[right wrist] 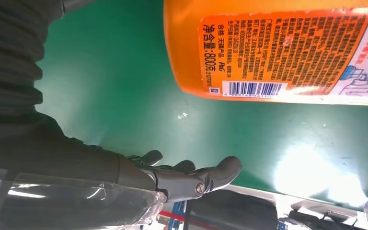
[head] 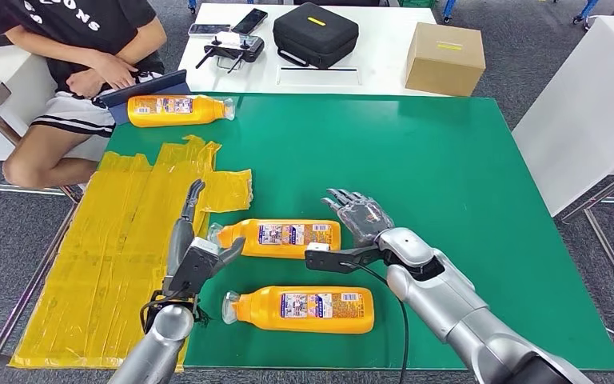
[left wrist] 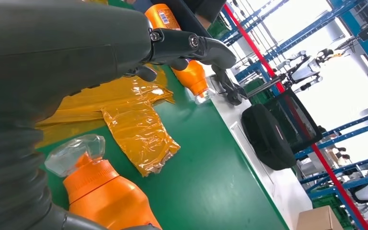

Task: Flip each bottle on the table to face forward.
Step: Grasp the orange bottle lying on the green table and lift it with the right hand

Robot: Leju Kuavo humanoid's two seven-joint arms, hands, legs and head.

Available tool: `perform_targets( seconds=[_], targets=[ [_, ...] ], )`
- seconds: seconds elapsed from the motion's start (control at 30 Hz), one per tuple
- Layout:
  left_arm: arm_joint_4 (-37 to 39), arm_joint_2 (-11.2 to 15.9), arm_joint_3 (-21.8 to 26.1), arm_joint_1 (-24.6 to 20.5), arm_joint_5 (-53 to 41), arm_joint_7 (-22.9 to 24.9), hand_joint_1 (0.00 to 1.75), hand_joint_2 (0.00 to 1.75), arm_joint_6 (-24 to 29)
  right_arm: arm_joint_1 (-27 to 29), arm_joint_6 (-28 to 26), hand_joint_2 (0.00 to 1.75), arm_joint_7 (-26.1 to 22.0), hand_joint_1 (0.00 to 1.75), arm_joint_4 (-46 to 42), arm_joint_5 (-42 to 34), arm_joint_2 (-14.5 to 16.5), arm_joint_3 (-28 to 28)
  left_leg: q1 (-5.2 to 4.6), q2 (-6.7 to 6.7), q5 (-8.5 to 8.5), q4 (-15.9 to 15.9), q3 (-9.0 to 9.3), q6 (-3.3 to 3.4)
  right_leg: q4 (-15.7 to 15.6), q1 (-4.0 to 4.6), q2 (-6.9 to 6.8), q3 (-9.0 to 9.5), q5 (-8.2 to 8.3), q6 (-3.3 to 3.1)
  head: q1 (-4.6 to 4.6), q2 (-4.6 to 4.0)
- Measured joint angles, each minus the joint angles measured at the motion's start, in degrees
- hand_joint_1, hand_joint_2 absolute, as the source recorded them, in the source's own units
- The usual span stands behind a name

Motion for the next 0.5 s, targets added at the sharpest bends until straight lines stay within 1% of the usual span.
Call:
perform_targets(
  seconds=[0.37, 0.43, 0.5],
  targets=[
    [-0.1, 0.2, 0.1, 0.2, 0.0, 0.0, 0.00, 1.75, 0.0, -0.6, -0.2, 1.75, 0.5, 0.00, 1.0, 0.5, 0.3, 1.1, 0.00, 0.00, 0.00, 0.0, 0.02, 0.00, 0.0, 0.00, 0.00, 0.00, 0.00, 0.00, 0.00, 0.00],
    [-0.2, 0.2, 0.1, 0.2, -0.1, 0.2, 0.00, 1.75, 0.1, -0.6, -1.5, 1.75, 2.0, 0.00, 0.9, 2.1, 0.2, 1.3, 0.00, 0.00, 0.01, 0.0, 0.02, 0.00, 0.0, 0.00, 0.00, 0.00, 0.00, 0.00, 0.00, 0.00],
    [-0.4, 0.3, 0.3, 0.6, -0.2, 0.4, 0.00, 1.75, 0.1, -0.6, -3.5, 1.75, 4.7, 0.00, -0.5, 4.6, -0.1, 1.4, 0.00, 0.01, 0.00, 0.0, 0.02, 0.00, 0.0, 0.00, 0.00, 0.00, 0.00, 0.00, 0.00, 0.00]
  ],
)
